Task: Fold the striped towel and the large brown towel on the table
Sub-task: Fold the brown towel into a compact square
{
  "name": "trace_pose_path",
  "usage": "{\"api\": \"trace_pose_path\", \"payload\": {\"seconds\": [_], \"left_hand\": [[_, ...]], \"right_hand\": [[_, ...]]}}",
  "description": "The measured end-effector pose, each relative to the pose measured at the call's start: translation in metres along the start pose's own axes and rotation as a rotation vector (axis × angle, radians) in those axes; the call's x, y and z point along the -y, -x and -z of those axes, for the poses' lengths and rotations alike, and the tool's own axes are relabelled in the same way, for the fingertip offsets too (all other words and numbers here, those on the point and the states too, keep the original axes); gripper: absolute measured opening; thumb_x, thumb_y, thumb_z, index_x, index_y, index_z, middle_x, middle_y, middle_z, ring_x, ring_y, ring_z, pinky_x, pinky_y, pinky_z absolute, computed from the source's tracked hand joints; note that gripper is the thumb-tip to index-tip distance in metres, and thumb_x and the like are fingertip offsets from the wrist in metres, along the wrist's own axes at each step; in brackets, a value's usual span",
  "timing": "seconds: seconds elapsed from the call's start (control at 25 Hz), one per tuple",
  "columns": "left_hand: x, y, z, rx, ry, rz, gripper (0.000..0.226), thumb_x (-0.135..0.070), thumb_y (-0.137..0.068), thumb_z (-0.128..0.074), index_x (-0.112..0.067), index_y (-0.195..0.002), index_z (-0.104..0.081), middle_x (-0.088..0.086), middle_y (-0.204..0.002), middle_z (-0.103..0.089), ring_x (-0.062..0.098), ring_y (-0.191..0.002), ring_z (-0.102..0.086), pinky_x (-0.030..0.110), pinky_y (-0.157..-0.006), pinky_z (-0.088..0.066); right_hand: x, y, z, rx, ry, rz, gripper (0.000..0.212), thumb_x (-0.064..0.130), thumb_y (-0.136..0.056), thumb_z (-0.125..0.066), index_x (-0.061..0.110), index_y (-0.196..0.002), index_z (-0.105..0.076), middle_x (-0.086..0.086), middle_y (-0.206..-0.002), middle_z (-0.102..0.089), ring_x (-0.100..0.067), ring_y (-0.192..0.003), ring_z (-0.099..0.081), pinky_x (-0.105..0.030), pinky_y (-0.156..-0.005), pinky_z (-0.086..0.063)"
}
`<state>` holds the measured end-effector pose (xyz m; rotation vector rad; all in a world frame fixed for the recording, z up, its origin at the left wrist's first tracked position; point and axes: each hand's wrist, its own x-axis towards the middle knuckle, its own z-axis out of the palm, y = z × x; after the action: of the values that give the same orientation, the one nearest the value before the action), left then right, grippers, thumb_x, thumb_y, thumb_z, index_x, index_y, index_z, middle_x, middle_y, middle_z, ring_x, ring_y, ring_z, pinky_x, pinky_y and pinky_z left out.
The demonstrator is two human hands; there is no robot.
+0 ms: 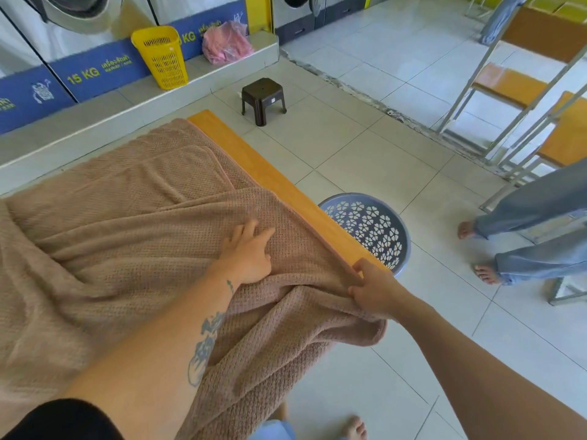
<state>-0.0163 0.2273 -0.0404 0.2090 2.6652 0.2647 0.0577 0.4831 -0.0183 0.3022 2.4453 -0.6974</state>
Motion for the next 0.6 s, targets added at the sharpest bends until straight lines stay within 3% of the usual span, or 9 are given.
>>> {"api": "trace_pose_path", "payload": {"seconds": [0.08,0.12,0.2,0.24,0.32,0.44,0.6], "left_hand": [[-0.005,0.013,0.0,-0.027,0.031,0.024,0.058,-0.024,-0.096,-0.05,-0.034,-0.15,-0.031,-0.001,-0.157,-0.016,0.025,-0.145,-0.011,0.051,-0.117,-0.022],[-0.009,0.022,0.002,-0.121,0.049,0.018,0.047,-0.021,-0.095,-0.05,-0.032,-0.14,-0.044,0.0,-0.148,-0.027,0.024,-0.139,-0.021,0.048,-0.113,-0.028],[-0.018,0.044,0.004,-0.316,0.096,-0.034,0.016,-0.019,-0.092,-0.051,-0.027,-0.104,-0.058,-0.005,-0.114,-0.048,0.02,-0.11,-0.044,0.036,-0.091,-0.042],[-0.023,0.056,0.002,-0.296,0.146,-0.075,0.006,-0.021,-0.091,-0.053,-0.025,-0.09,-0.057,-0.007,-0.097,-0.053,0.019,-0.096,-0.051,0.033,-0.078,-0.043],[-0.034,0.085,-0.008,-0.06,0.232,-0.139,0.018,-0.038,-0.088,-0.059,-0.024,-0.076,-0.057,-0.006,-0.078,-0.06,0.021,-0.077,-0.058,0.035,-0.065,-0.048],[-0.041,0.117,-0.034,0.143,0.122,-0.111,0.035,-0.059,-0.078,-0.065,-0.026,-0.085,-0.057,-0.007,-0.088,-0.055,0.017,-0.084,-0.053,0.04,-0.074,-0.049],[-0.052,0.137,-0.057,0.015,-0.024,-0.094,0.009,-0.032,-0.092,-0.062,-0.023,-0.091,-0.059,-0.006,-0.096,-0.043,0.02,-0.097,-0.043,0.037,-0.081,-0.041]], "right_hand": [[-0.006,0.004,0.002,0.011,0.127,-0.015,0.033,0.025,-0.093,-0.054,0.017,-0.123,-0.044,-0.009,-0.115,-0.055,-0.025,-0.095,-0.054,-0.036,-0.081,-0.05],[-0.009,0.005,0.004,-0.014,0.15,-0.025,0.033,0.026,-0.092,-0.055,0.016,-0.122,-0.045,-0.009,-0.114,-0.055,-0.026,-0.095,-0.053,-0.037,-0.081,-0.049],[-0.009,0.006,0.007,-0.053,0.173,-0.023,0.035,0.027,-0.09,-0.054,0.016,-0.121,-0.044,-0.008,-0.106,-0.054,-0.029,-0.096,-0.056,-0.041,-0.084,-0.052],[-0.007,0.007,0.008,-0.068,0.181,-0.007,0.037,0.027,-0.088,-0.054,0.017,-0.121,-0.043,-0.007,-0.106,-0.054,-0.03,-0.097,-0.058,-0.044,-0.085,-0.053],[-0.005,0.01,0.005,-0.143,0.217,0.071,0.042,0.024,-0.086,-0.056,0.018,-0.124,-0.041,-0.009,-0.113,-0.054,-0.032,-0.103,-0.057,-0.047,-0.086,-0.053],[-0.001,0.015,-0.007,-0.185,0.328,0.275,0.044,0.019,-0.086,-0.054,0.016,-0.129,-0.045,-0.011,-0.119,-0.048,-0.032,-0.111,-0.048,-0.046,-0.089,-0.05],[0.0,0.02,-0.017,-0.076,0.44,0.367,0.04,0.021,-0.088,-0.054,0.016,-0.128,-0.052,-0.01,-0.123,-0.044,-0.032,-0.114,-0.044,-0.045,-0.091,-0.05]]}}
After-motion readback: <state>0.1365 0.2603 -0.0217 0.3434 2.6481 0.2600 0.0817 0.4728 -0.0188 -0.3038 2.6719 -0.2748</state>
